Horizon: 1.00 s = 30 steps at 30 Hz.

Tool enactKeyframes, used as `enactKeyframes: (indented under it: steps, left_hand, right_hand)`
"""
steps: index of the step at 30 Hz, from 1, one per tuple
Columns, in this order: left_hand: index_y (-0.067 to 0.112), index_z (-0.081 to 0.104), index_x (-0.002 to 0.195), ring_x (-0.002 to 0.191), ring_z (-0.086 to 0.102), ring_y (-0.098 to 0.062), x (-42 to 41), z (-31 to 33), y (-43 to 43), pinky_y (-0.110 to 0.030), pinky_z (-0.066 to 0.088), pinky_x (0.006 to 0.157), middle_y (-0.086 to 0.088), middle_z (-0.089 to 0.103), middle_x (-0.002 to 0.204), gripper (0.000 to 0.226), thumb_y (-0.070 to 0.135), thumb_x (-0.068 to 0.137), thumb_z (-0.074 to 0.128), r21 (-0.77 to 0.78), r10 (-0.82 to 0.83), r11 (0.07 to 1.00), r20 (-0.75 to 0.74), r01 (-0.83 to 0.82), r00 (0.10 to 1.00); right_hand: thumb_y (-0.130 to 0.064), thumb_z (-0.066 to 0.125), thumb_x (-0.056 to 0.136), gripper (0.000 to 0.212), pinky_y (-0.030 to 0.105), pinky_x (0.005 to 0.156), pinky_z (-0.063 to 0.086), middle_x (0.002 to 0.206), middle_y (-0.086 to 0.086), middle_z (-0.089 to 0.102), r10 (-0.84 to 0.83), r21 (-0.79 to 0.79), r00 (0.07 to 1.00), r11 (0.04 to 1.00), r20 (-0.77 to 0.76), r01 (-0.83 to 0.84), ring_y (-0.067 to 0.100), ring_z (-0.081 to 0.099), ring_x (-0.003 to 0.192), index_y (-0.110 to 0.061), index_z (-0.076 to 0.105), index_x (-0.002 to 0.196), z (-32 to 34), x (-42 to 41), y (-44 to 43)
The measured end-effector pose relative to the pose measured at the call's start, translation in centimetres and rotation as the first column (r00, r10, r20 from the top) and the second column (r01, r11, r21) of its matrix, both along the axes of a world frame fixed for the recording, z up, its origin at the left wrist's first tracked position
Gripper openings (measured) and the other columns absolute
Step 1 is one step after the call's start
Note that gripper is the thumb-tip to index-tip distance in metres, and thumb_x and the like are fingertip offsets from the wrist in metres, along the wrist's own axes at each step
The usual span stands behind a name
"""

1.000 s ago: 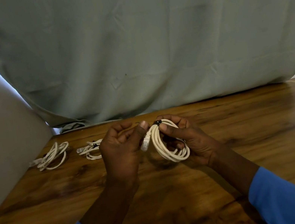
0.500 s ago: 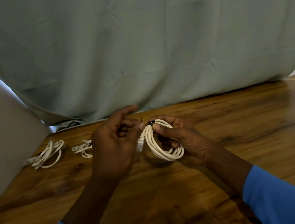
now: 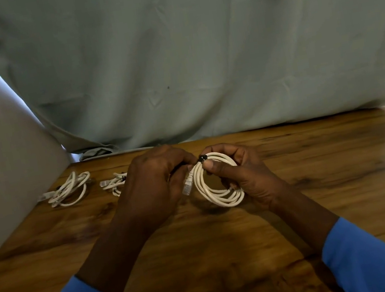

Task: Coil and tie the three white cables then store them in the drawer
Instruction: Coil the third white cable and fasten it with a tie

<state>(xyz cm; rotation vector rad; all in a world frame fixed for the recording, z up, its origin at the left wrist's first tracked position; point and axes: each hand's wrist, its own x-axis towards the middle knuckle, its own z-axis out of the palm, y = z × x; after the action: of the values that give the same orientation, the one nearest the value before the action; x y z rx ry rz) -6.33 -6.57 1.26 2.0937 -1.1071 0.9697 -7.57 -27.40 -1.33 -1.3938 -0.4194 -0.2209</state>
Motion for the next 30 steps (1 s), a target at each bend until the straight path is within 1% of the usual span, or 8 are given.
enactKeyframes:
  steps: [3,6,11,15,17,21,25,30]
  left_hand:
    - [0.017,0.08,0.097,0.08,0.07,-0.016,-0.1,0.2,0.2,-0.042,0.056,0.07,0.003,0.076,0.089,0.014,0.014,0.089,0.069,0.035,0.007,0.999,0.014,-0.008,1.0]
    - [0.018,0.081,0.096,0.078,0.071,-0.011,-0.1,0.2,0.3,-0.039,0.056,0.068,0.007,0.077,0.088,0.011,0.013,0.088,0.074,-0.007,-0.021,1.0,-0.016,0.021,1.0]
    - [0.023,0.082,0.094,0.078,0.073,-0.01,0.8,-0.4,0.8,-0.04,0.059,0.071,0.012,0.078,0.086,0.013,0.013,0.085,0.083,-0.121,-0.103,0.99,-0.286,0.071,0.953]
    - [0.011,0.079,0.093,0.075,0.071,-0.016,1.5,-0.5,1.0,-0.035,0.059,0.071,-0.004,0.078,0.086,0.016,0.016,0.079,0.083,-0.304,-0.282,0.944,-0.539,0.129,0.793]
    - [0.004,0.078,0.093,0.074,0.068,-0.017,1.7,-0.6,1.3,-0.028,0.058,0.069,-0.012,0.078,0.087,0.022,0.017,0.076,0.081,-0.355,-0.361,0.92,-0.608,0.165,0.707]
    - [0.001,0.077,0.092,0.078,0.067,-0.023,2.1,-0.9,2.0,-0.03,0.059,0.069,-0.027,0.073,0.094,0.021,0.011,0.073,0.083,-0.398,-0.431,0.898,-0.709,0.188,0.559]
    - [0.01,0.078,0.095,0.072,0.069,-0.017,2.4,-1.5,2.4,-0.028,0.059,0.066,-0.017,0.073,0.087,0.036,0.024,0.066,0.095,-0.464,-0.524,0.852,-0.765,0.243,0.375]
    - [0.014,0.075,0.093,0.064,0.061,-0.017,2.4,-2.4,2.1,-0.025,0.055,0.06,-0.011,0.068,0.08,0.045,0.027,0.058,0.101,-0.566,-0.599,0.793,-0.792,0.227,0.117]
  right_hand:
    - [0.0,0.076,0.084,0.023,0.014,0.056,0.05,0.086,0.006,0.076,-0.026,-0.057,0.999,0.998,0.036,0.028,0.006,0.069,0.067,0.005,0.071,0.106,0.0,0.1,-0.2]
    - [0.001,0.076,0.085,0.021,0.013,0.058,0.05,0.086,0.004,0.077,-0.026,-0.113,0.999,0.993,0.037,0.03,0.005,0.07,0.07,0.004,0.072,0.105,-0.1,0.1,-0.1]
    - [0.0,0.077,0.085,0.024,0.011,0.057,0.048,0.086,0.003,0.077,-0.043,-0.159,0.999,0.986,0.03,0.047,0.003,0.069,0.07,0.006,0.073,0.109,-0.3,-0.1,0.2]
    - [0.001,0.076,0.085,0.022,0.012,0.056,0.049,0.083,0.002,0.077,-0.028,-0.158,0.999,0.987,0.028,0.032,0.003,0.068,0.067,0.004,0.073,0.106,0.0,-0.2,0.2]
    - [0.002,0.076,0.085,0.021,0.013,0.058,0.05,0.082,0.001,0.076,-0.003,-0.171,1.0,0.985,0.021,0.007,0.003,0.068,0.066,0.003,0.073,0.105,0.0,-0.3,0.3]
    - [0.003,0.075,0.085,0.02,0.015,0.06,0.052,0.08,-0.001,0.076,0.052,-0.189,0.998,0.981,-0.019,-0.054,0.003,0.069,0.067,0.003,0.072,0.105,0.1,-0.7,0.6]
    - [0.008,0.071,0.087,0.021,0.013,0.054,0.05,0.077,0.001,0.074,0.115,-0.159,0.99,0.979,-0.082,-0.127,0.002,0.066,0.058,0.009,0.069,0.107,0.3,-1.2,0.8]
    - [-0.002,0.073,0.083,0.02,0.016,0.057,0.053,0.079,0.001,0.075,0.187,-0.163,0.967,0.963,-0.171,-0.215,0.005,0.069,0.063,-0.003,0.07,0.103,0.4,-1.6,0.8]
